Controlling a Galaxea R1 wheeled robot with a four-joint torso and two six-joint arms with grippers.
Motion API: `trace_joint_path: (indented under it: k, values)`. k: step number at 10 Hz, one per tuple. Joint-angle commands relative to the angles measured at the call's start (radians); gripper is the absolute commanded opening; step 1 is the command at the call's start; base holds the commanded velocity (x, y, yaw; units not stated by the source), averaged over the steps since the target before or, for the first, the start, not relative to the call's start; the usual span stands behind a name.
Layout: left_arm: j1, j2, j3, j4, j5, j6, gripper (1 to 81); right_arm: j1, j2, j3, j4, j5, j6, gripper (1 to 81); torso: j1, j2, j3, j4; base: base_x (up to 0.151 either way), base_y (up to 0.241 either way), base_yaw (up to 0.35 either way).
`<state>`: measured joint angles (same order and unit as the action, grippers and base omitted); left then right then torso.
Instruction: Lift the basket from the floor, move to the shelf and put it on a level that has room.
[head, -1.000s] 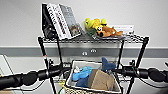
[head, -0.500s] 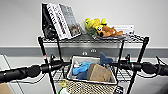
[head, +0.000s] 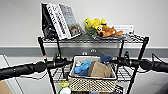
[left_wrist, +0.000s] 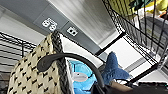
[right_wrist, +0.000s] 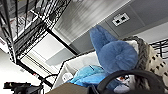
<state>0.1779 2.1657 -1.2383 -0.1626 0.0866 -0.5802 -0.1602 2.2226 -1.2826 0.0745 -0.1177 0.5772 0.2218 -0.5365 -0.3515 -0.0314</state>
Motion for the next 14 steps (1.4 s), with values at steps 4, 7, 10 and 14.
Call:
trace_joint_path:
  k: [4, 7, 10, 14]
  values:
    - [-0.251, 0.129, -0.202, -0.008, -0.013, -0.003, 1.0, 0.211, 0.128, -0.179, -0.018, 0.073, -0.008, 1.0, 0.0, 0.001, 0.0, 0.0, 0.0, 0.0, 0.0]
    - [-0.272, 0.186, -0.287, -0.003, 0.022, -0.004, 1.0, 0.236, 0.177, -0.254, -0.03, 0.069, -0.008, 1.0, 0.001, 0.001, 0.0, 0.0, 0.0, 0.0, 0.0]
    - [-0.272, 0.227, -0.343, 0.037, 0.059, -0.003, 1.0, 0.231, 0.225, -0.341, -0.051, 0.067, -0.008, 1.0, 0.001, 0.001, -0.001, 0.0, 0.0, 0.0, 0.0]
    - [-0.274, 0.306, -0.512, 0.054, 0.07, -0.003, 1.0, 0.241, 0.297, -0.453, -0.071, 0.038, -0.008, 1.0, 0.001, 0.002, -0.001, 0.0, 0.0, 0.0, 0.0]
